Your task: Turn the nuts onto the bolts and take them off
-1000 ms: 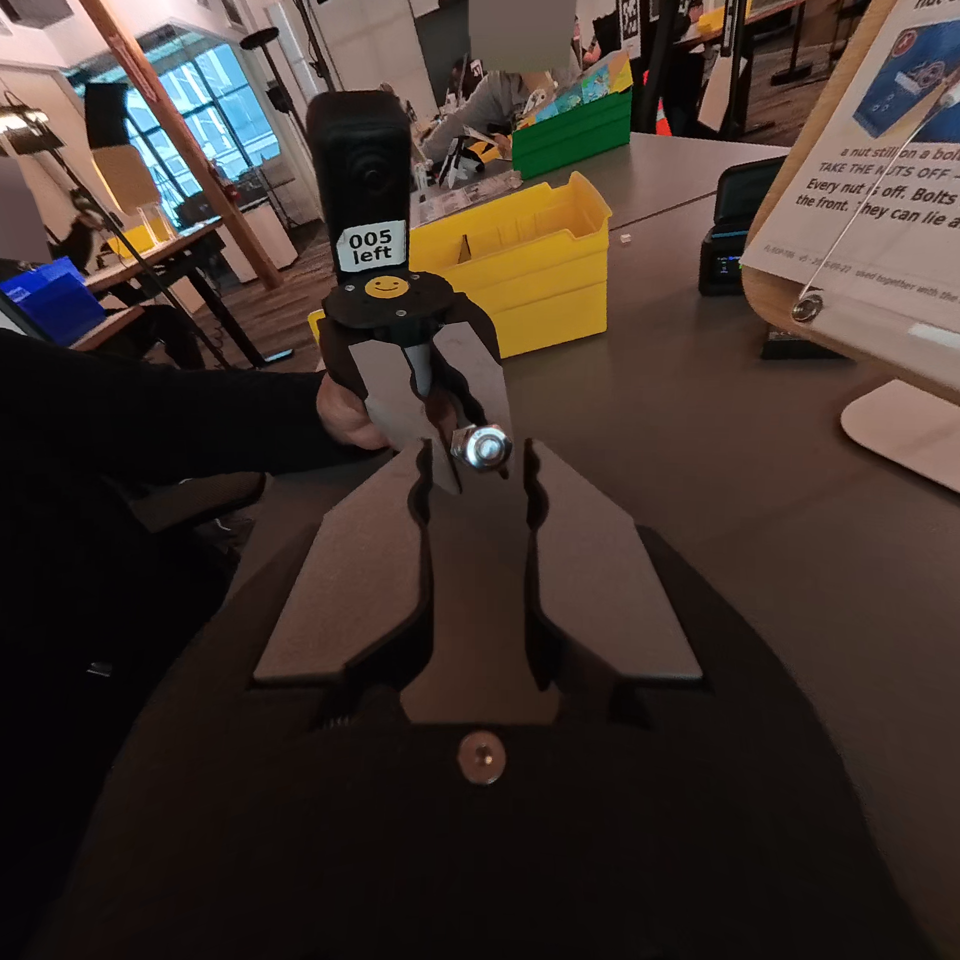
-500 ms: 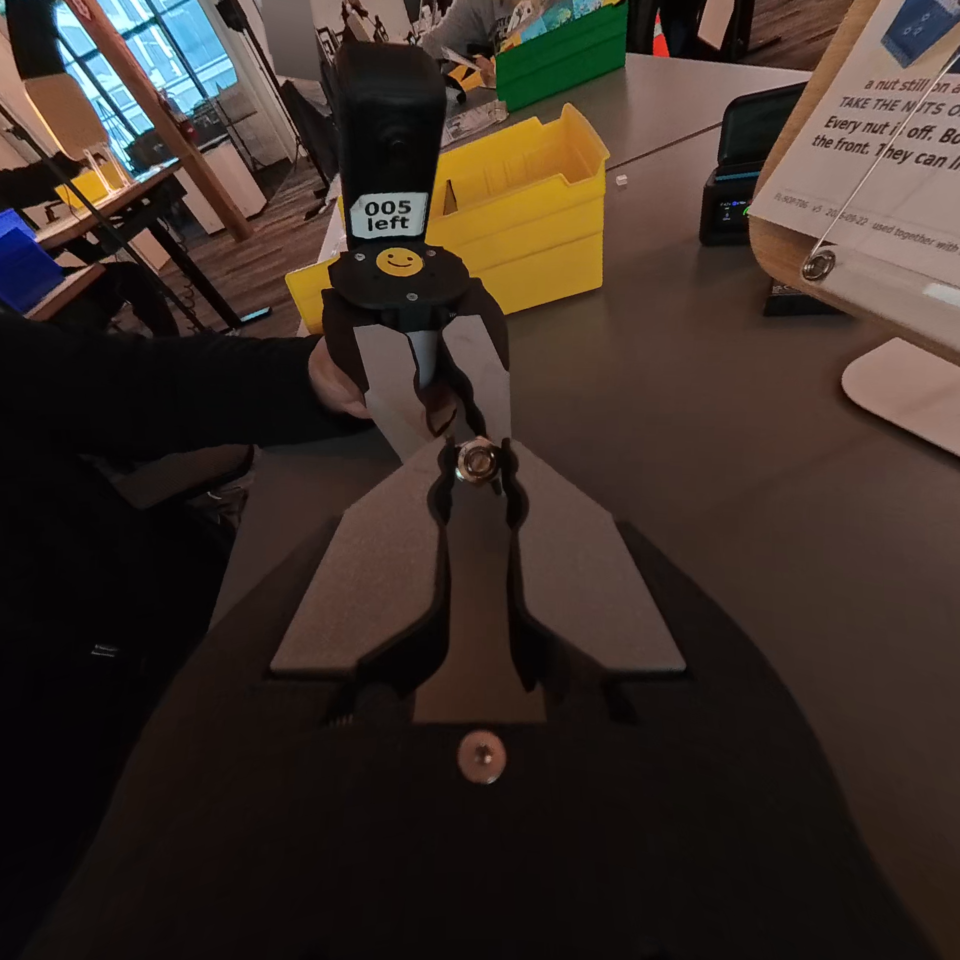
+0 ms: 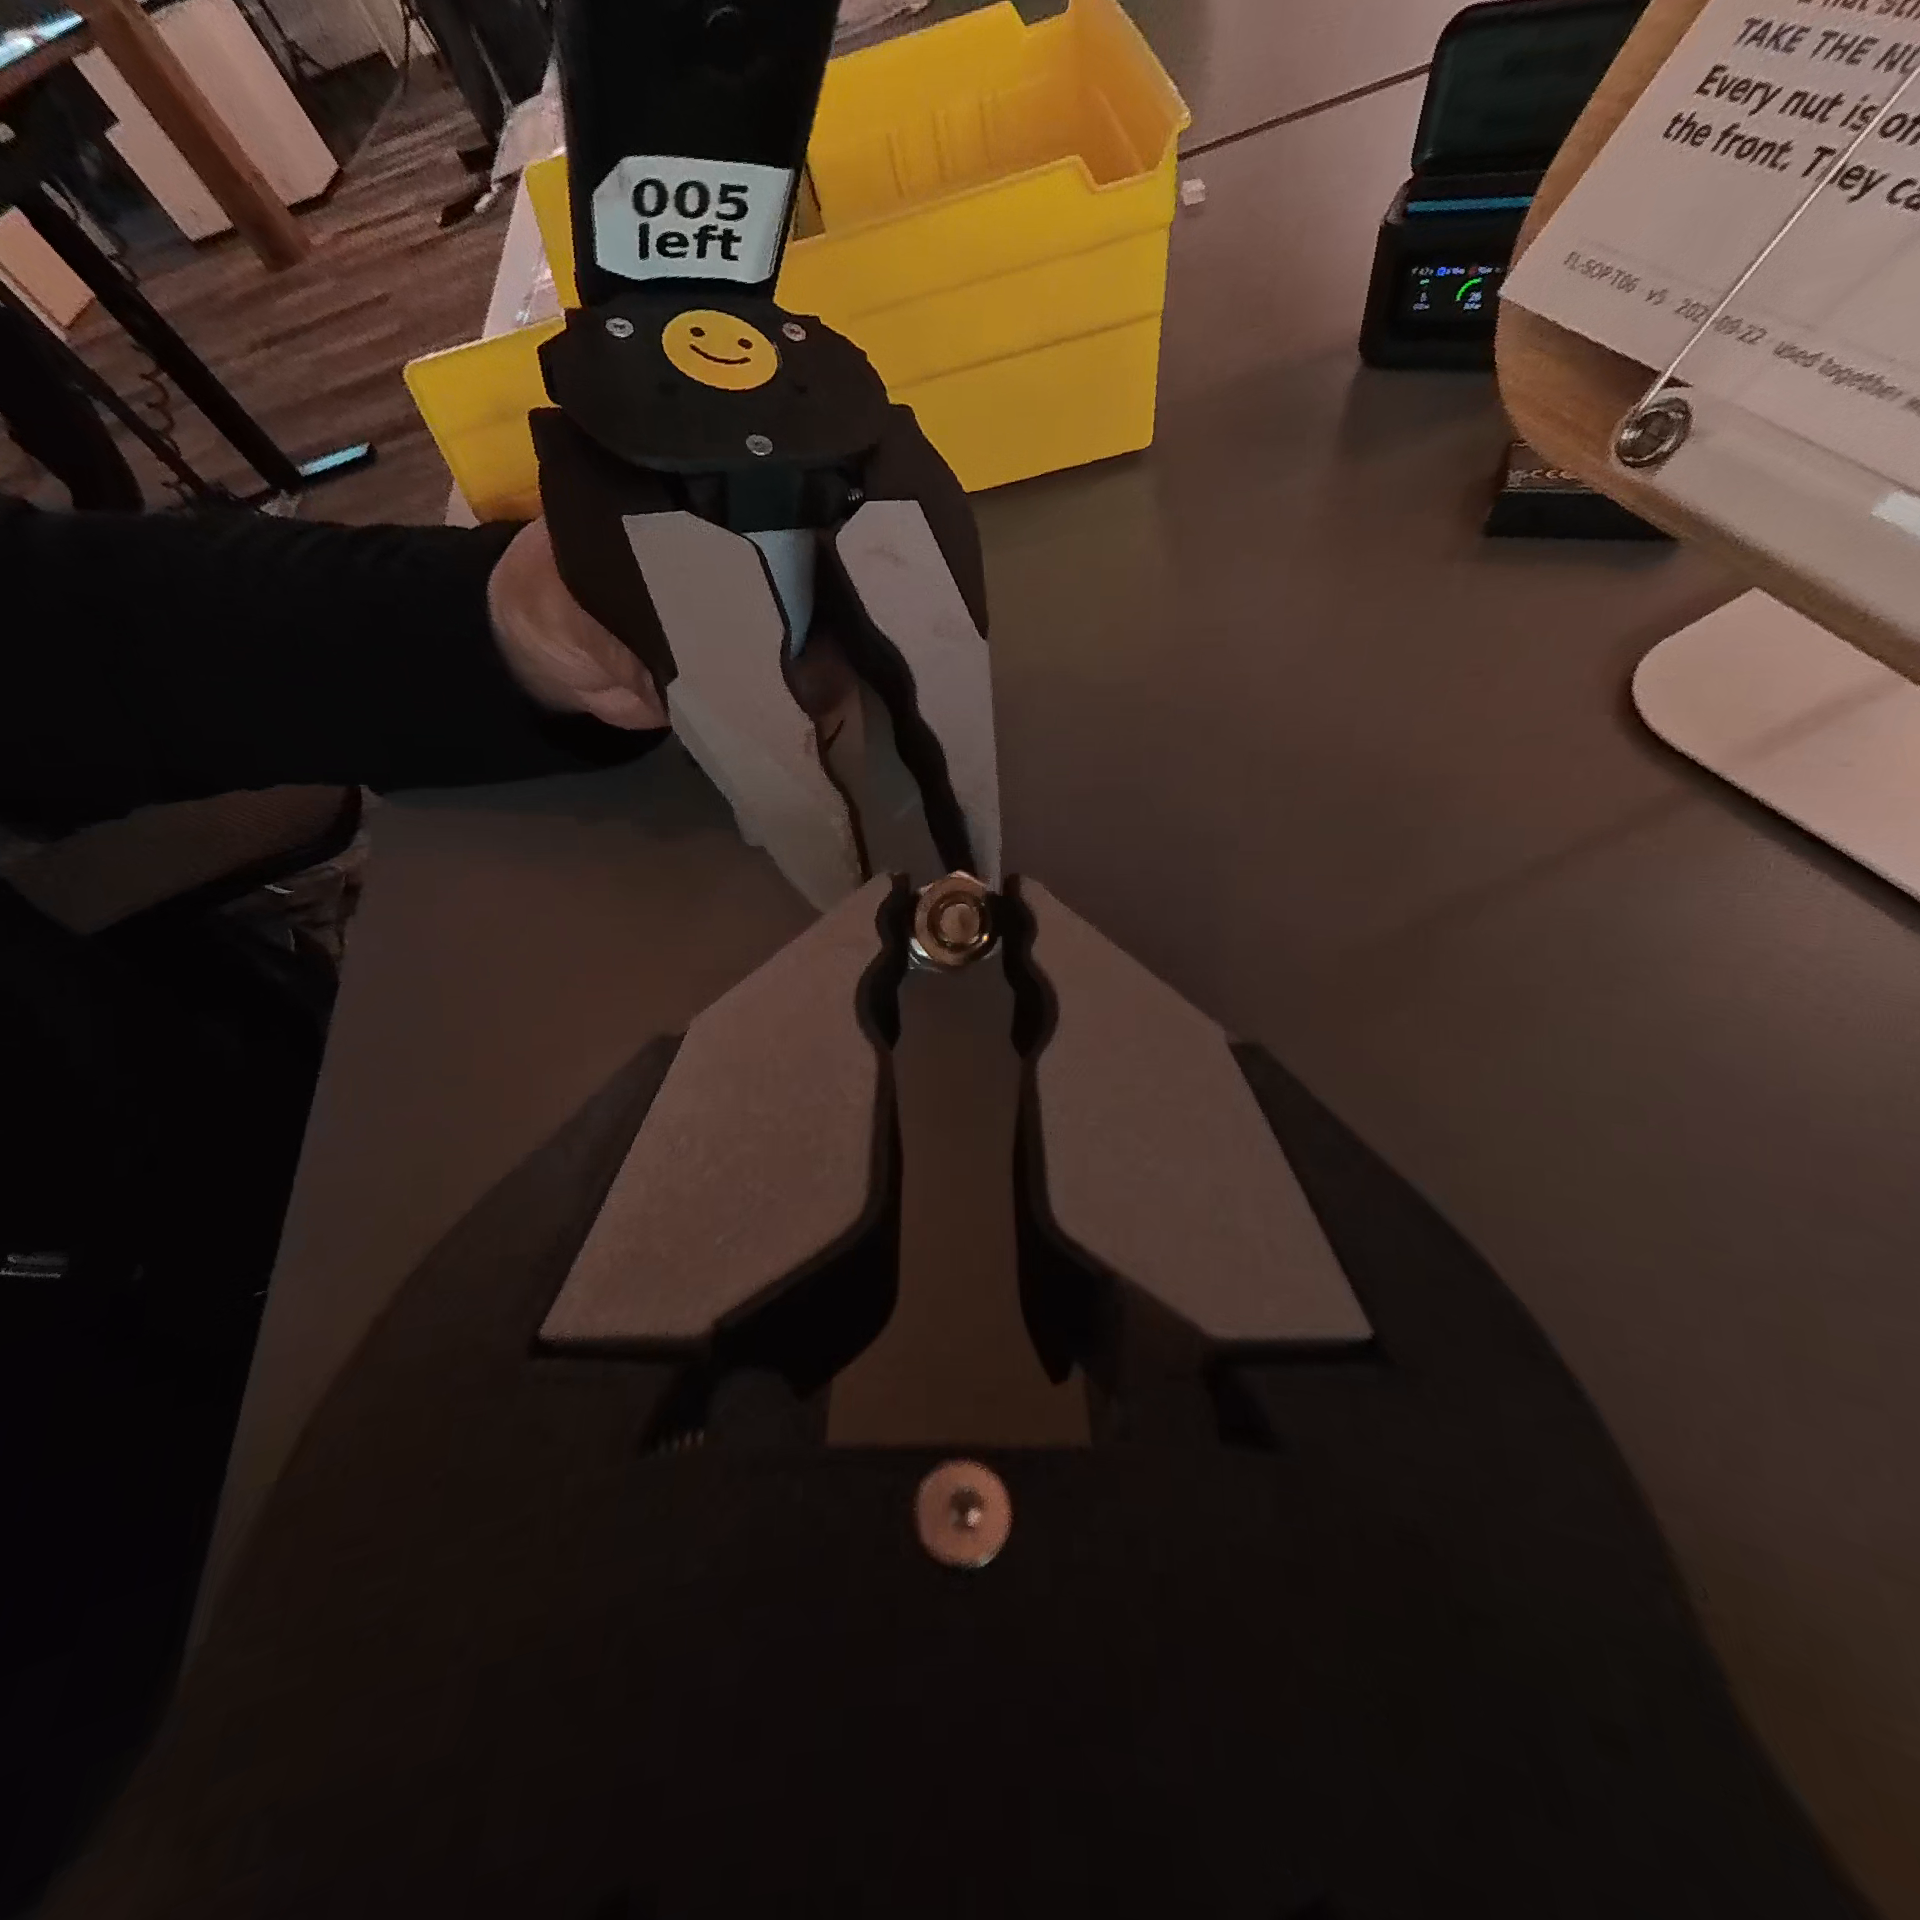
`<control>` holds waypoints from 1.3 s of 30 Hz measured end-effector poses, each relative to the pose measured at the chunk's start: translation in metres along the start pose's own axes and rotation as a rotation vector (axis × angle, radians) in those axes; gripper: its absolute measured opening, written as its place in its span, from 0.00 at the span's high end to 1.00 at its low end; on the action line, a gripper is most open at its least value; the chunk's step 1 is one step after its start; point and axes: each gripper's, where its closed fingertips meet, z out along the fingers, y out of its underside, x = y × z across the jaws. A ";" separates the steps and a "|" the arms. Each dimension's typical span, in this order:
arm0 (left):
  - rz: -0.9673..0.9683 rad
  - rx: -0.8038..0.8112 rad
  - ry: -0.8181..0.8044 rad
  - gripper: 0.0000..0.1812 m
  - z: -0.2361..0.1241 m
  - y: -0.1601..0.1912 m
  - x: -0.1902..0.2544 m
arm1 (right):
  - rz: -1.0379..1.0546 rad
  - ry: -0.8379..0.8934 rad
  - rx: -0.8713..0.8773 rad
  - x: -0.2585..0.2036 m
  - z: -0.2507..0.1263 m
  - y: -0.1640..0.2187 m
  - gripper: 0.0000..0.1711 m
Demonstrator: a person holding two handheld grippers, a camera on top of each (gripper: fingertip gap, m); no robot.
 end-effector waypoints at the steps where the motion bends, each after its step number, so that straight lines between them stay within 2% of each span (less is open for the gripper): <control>1: -0.002 -0.009 -0.004 0.92 0.000 0.002 -0.001 | 0.005 -0.015 0.004 -0.002 0.001 0.000 0.92; 10: 0.081 -0.080 -0.029 0.96 0.008 0.013 0.003 | 0.018 -0.050 0.021 -0.008 0.007 -0.002 0.92; 14: 0.095 -0.028 -0.033 0.96 0.004 0.004 0.005 | 0.048 -0.098 0.110 -0.010 0.004 -0.013 0.92; 19: 0.115 0.024 -0.015 0.96 0.000 -0.006 0.012 | 0.071 -0.194 0.213 -0.016 -0.009 -0.026 0.82; 22: 0.126 0.047 -0.038 0.96 -0.002 -0.010 0.010 | 0.064 -0.268 0.215 -0.028 -0.008 -0.026 0.78; 24: 0.123 0.083 -0.100 0.96 -0.010 -0.017 0.000 | 0.035 -0.218 0.182 -0.023 -0.005 -0.022 0.79; 26: 0.082 0.118 -0.141 0.96 -0.022 -0.023 -0.014 | -0.011 -0.202 0.190 -0.024 -0.012 -0.024 0.91; 29: 0.082 0.131 -0.117 0.96 -0.026 -0.025 -0.012 | 0.003 -0.179 0.252 -0.019 -0.021 -0.035 0.86; 31: 0.106 0.109 -0.065 0.96 -0.017 -0.023 0.002 | 0.029 -0.154 0.247 -0.013 -0.017 -0.033 0.77; 33: 0.130 0.076 -0.018 0.96 -0.005 -0.017 0.017 | 0.040 -0.169 0.259 -0.015 -0.010 -0.033 0.73; 36: 0.119 0.095 -0.033 0.96 -0.003 -0.020 0.015 | 0.036 -0.263 0.235 -0.031 -0.006 -0.031 0.78; 38: 0.082 0.141 -0.088 0.96 -0.015 -0.027 0.000 | -0.012 -0.180 0.243 -0.023 -0.012 -0.033 0.79; 39: 0.076 0.145 -0.126 0.96 -0.022 -0.028 -0.009 | -0.046 -0.180 0.257 -0.025 -0.019 -0.034 0.93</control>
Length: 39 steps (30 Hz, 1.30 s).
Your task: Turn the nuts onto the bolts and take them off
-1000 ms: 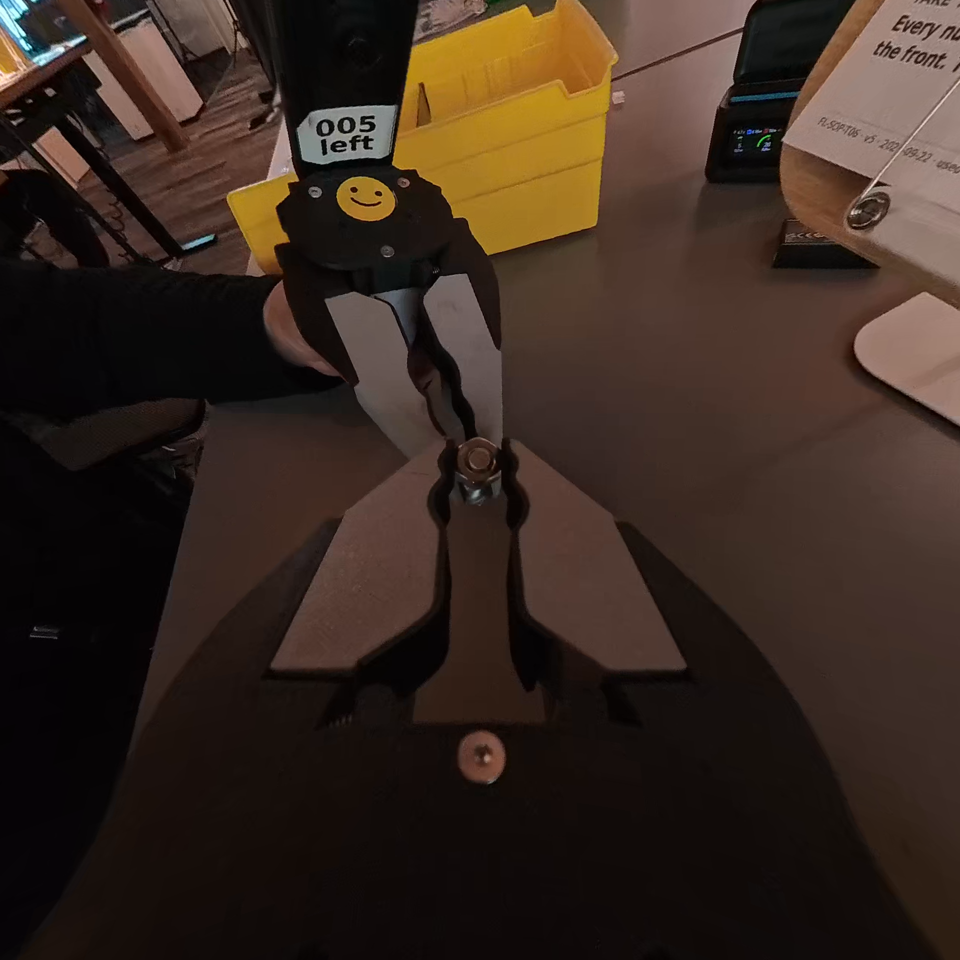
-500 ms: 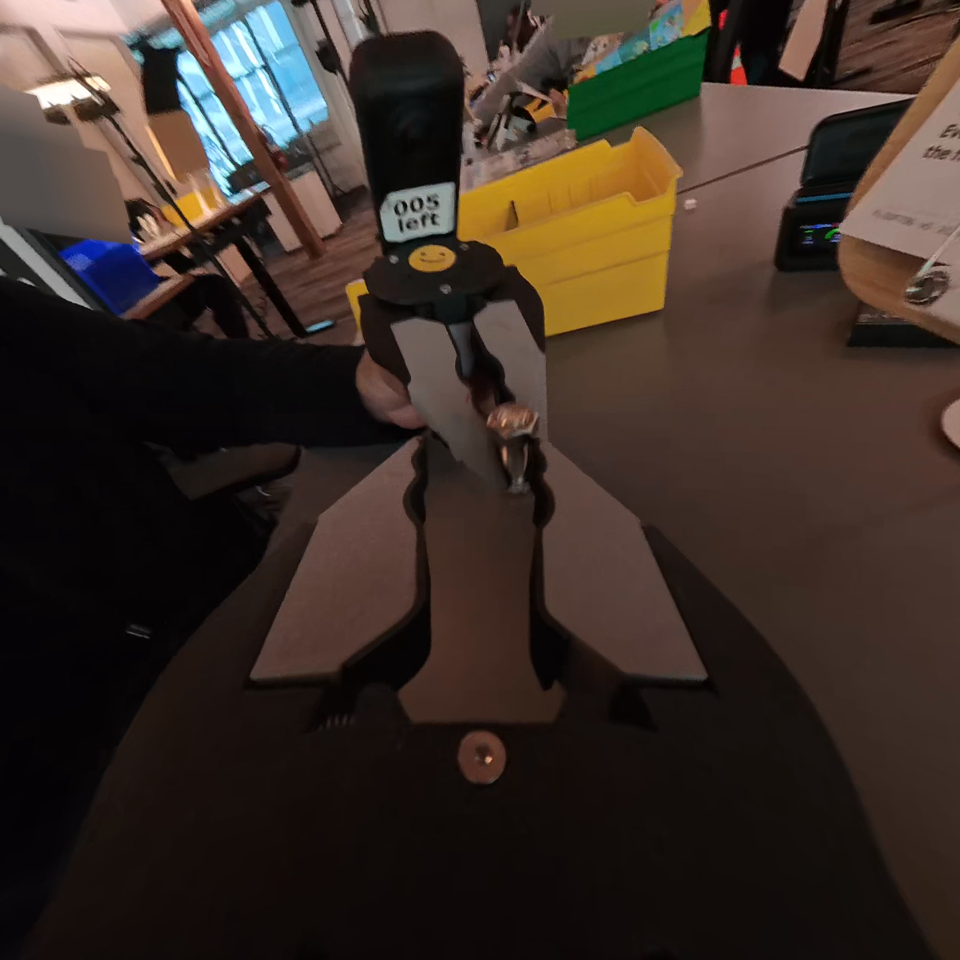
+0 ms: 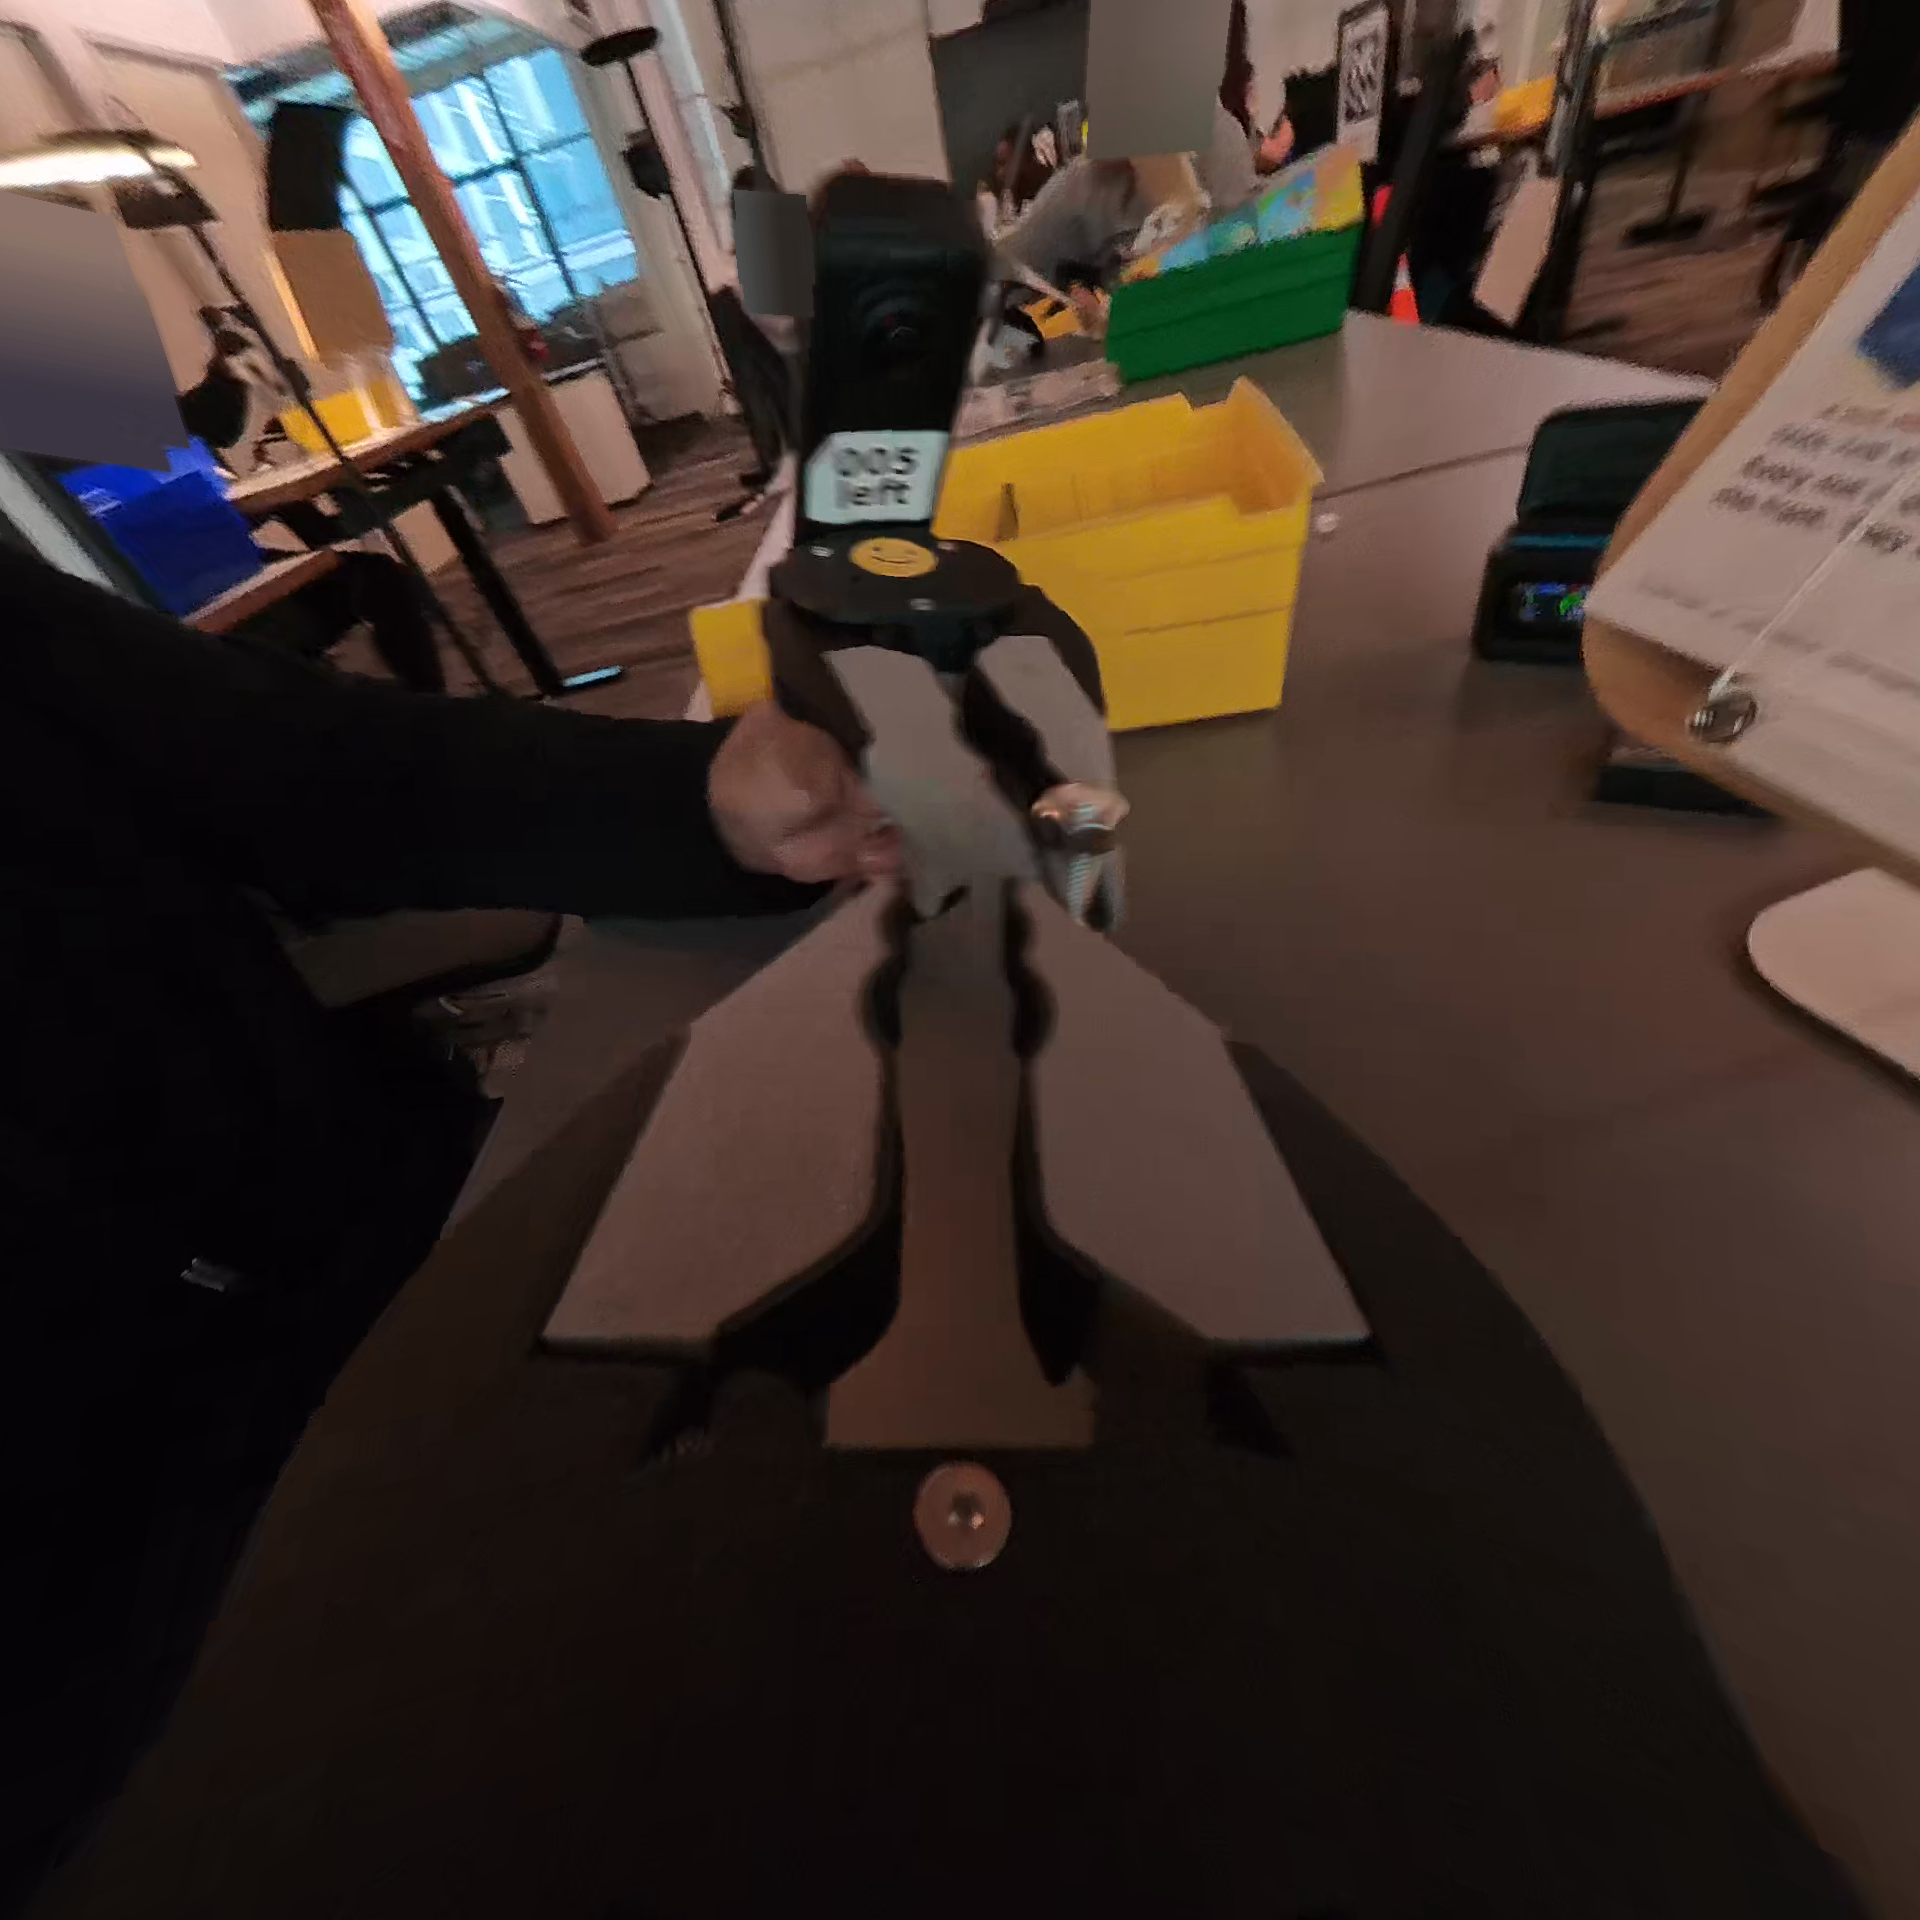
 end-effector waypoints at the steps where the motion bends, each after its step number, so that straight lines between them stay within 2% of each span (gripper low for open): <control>1: 0.004 -0.006 -0.016 0.96 -0.004 0.000 -0.005 | -0.008 -0.003 0.031 -0.002 -0.005 -0.006 0.97; 5: 0.010 -0.004 0.054 0.96 0.003 0.001 0.011 | 0.055 0.047 0.094 0.012 -0.010 -0.013 0.79; 8: 0.032 -0.025 0.105 0.96 0.013 0.005 0.029 | 0.077 0.007 0.045 0.007 0.004 -0.001 0.76; 9: 0.028 -0.024 0.095 0.96 0.014 0.005 0.027 | 0.079 -0.026 0.023 0.001 0.008 0.002 0.79; 11: 0.021 0.006 0.035 0.96 0.008 0.000 0.013 | 0.067 -0.011 0.015 0.000 0.009 0.002 0.75; 14: -0.003 0.048 -0.087 0.96 -0.012 -0.009 -0.019 | 0.049 -0.077 0.083 -0.011 -0.007 -0.011 0.98; 17: 0.044 0.027 -0.059 0.96 -0.009 -0.005 -0.012 | 0.084 -0.002 0.127 0.007 -0.011 -0.020 0.83; 19: 0.070 0.008 0.012 0.96 0.004 -0.001 0.010 | 0.098 0.052 0.095 0.016 -0.006 -0.013 0.80; 21: 0.131 -0.022 0.063 0.96 0.015 0.004 0.031 | 0.083 0.042 0.050 0.015 0.002 -0.007 0.81; 23: 0.158 -0.034 0.009 0.96 0.018 0.005 0.026 | 0.056 0.010 -0.001 0.004 0.009 -0.004 0.87; 25: 0.119 0.012 -0.056 0.96 0.008 -0.004 0.010 | 0.013 0.076 -0.008 0.003 -0.002 -0.007 0.83; 26: 0.084 0.047 -0.110 0.96 -0.001 -0.010 -0.005 | -0.014 0.050 -0.002 -0.004 -0.012 -0.012 1.00; 29: 0.054 0.050 -0.180 0.96 -0.019 -0.012 -0.031 | -0.007 0.073 0.100 0.004 -0.023 -0.032 0.99; 30: 0.062 0.051 -0.169 0.96 -0.019 -0.011 -0.029 | -0.008 0.106 0.112 0.010 -0.023 -0.034 0.94; 32: 0.066 0.038 -0.089 0.96 -0.007 -0.009 -0.010 | -0.010 0.129 0.090 0.013 -0.019 -0.028 0.88; 35: 0.101 -0.010 -0.007 0.96 0.012 0.001 0.016 | -0.023 0.134 0.040 0.015 -0.006 -0.021 0.85; 37: 0.142 -0.037 0.010 0.96 0.018 0.007 0.025 | -0.031 0.125 0.006 0.010 0.000 -0.013 0.88; 38: 0.154 -0.047 0.013 0.96 0.018 0.009 0.027 | -0.036 0.119 -0.018 0.008 0.002 -0.008 0.96; 39: 0.162 -0.053 0.000 0.96 0.018 0.010 0.026 | -0.037 0.127 -0.030 0.010 0.005 -0.007 0.97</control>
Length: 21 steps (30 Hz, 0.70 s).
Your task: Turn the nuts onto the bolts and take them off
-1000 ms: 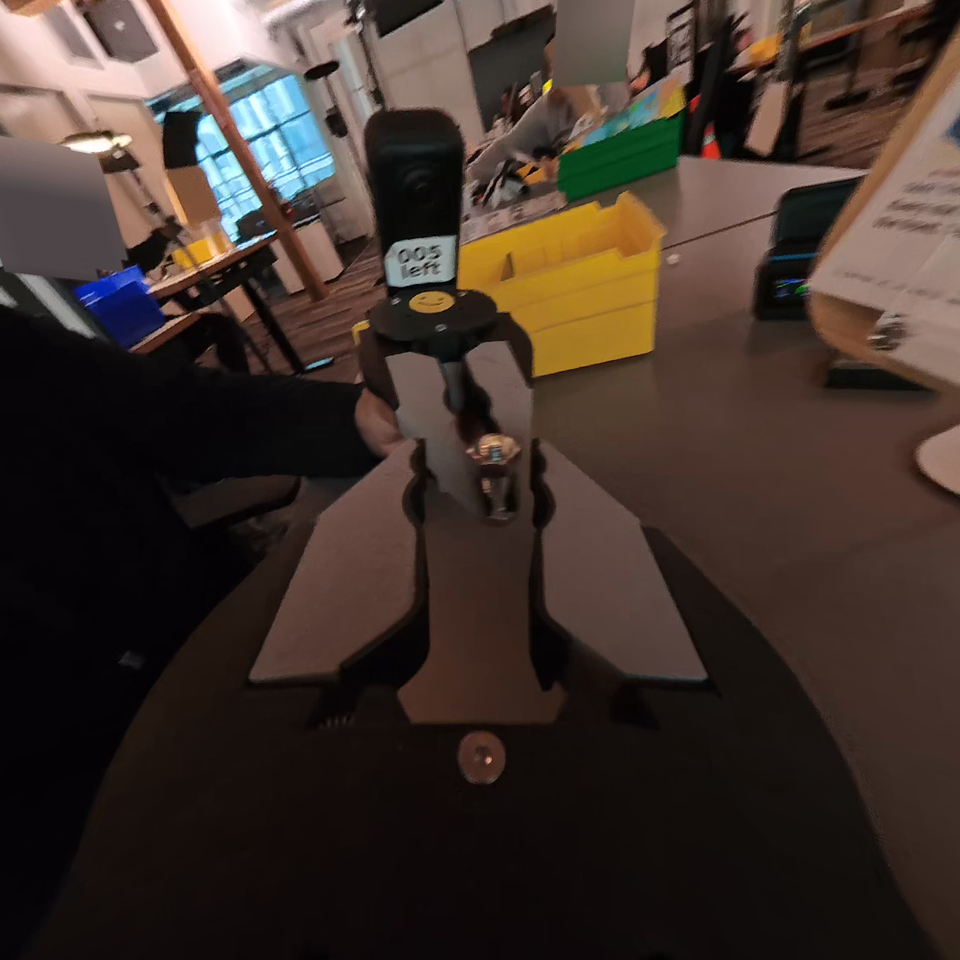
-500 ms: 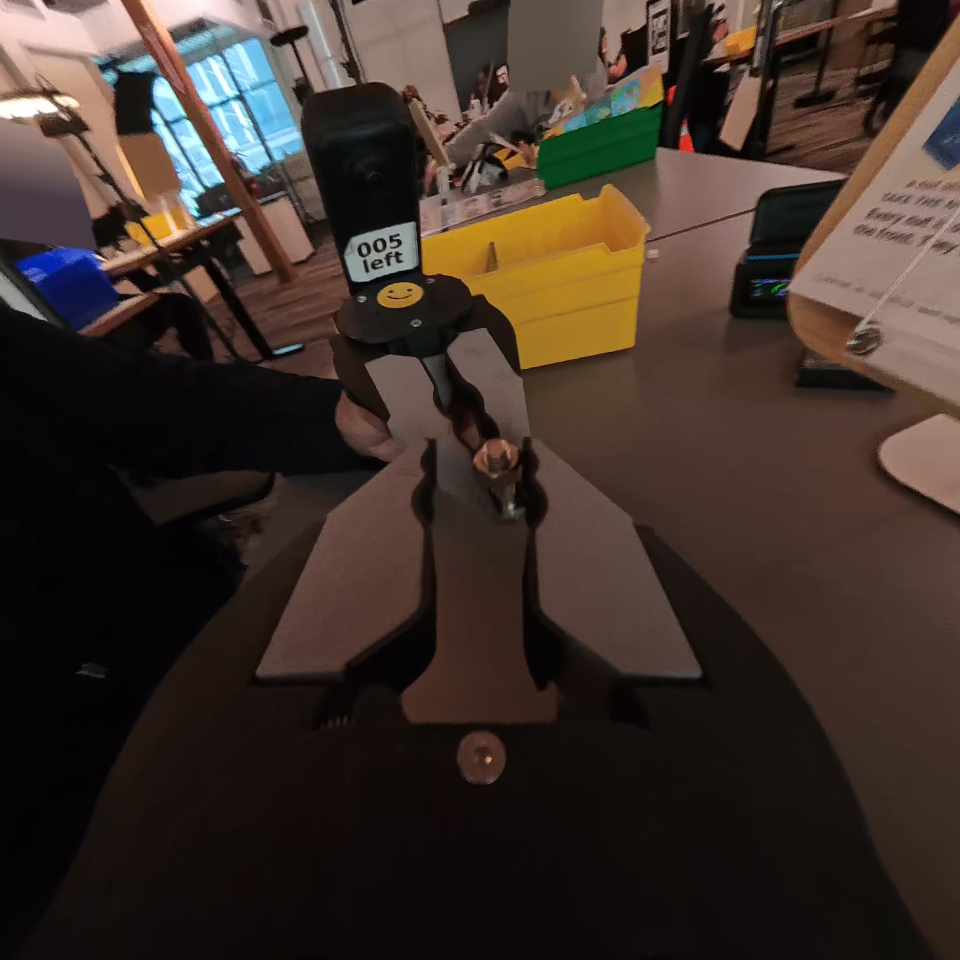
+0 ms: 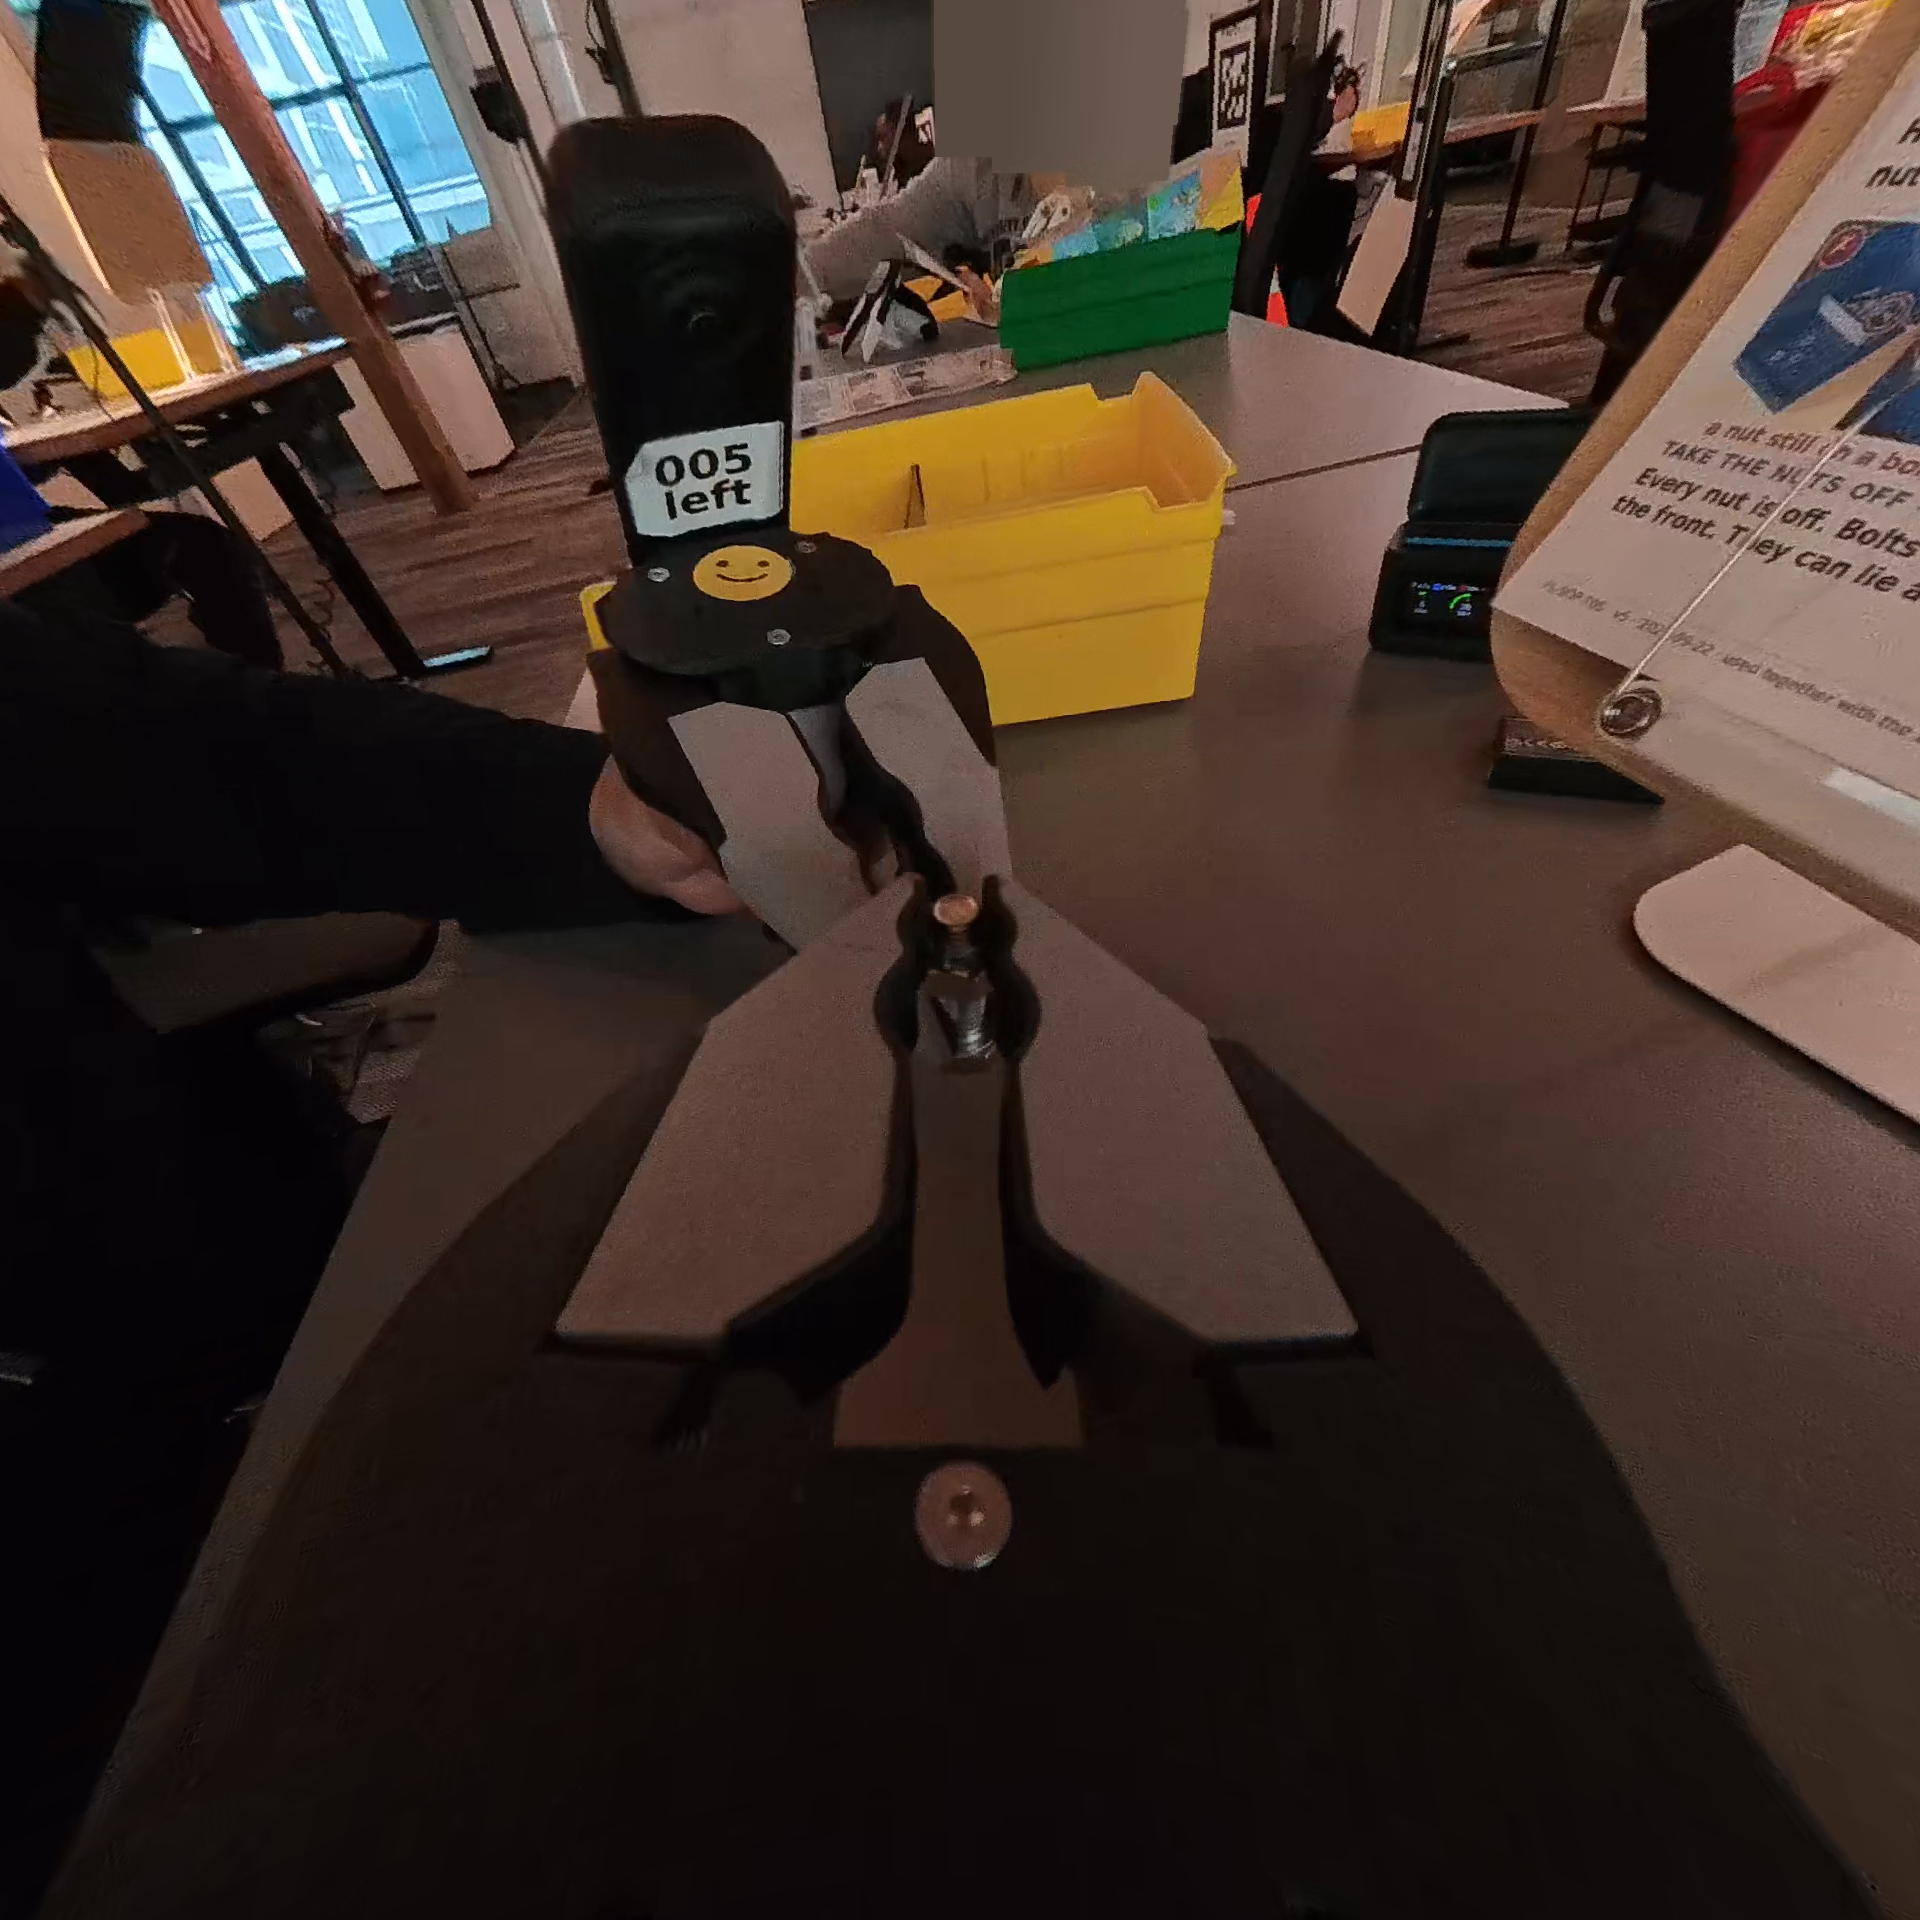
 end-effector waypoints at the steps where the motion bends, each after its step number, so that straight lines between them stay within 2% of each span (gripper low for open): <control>1: 0.001 -0.002 0.000 0.96 0.000 0.000 0.000 | -0.001 0.003 -0.005 0.001 -0.001 0.003 0.97; 10: -0.032 0.010 -0.011 0.95 0.001 0.001 -0.005 | 0.035 0.041 -0.010 0.012 0.000 0.010 0.97; 14: -0.083 0.001 -0.011 0.87 -0.001 0.004 -0.013 | 0.053 0.145 -0.015 0.030 -0.007 0.013 0.97; 21: -0.118 -0.069 -0.062 0.84 0.003 0.020 -0.028 | -0.044 0.391 -0.067 0.055 -0.027 0.015 0.97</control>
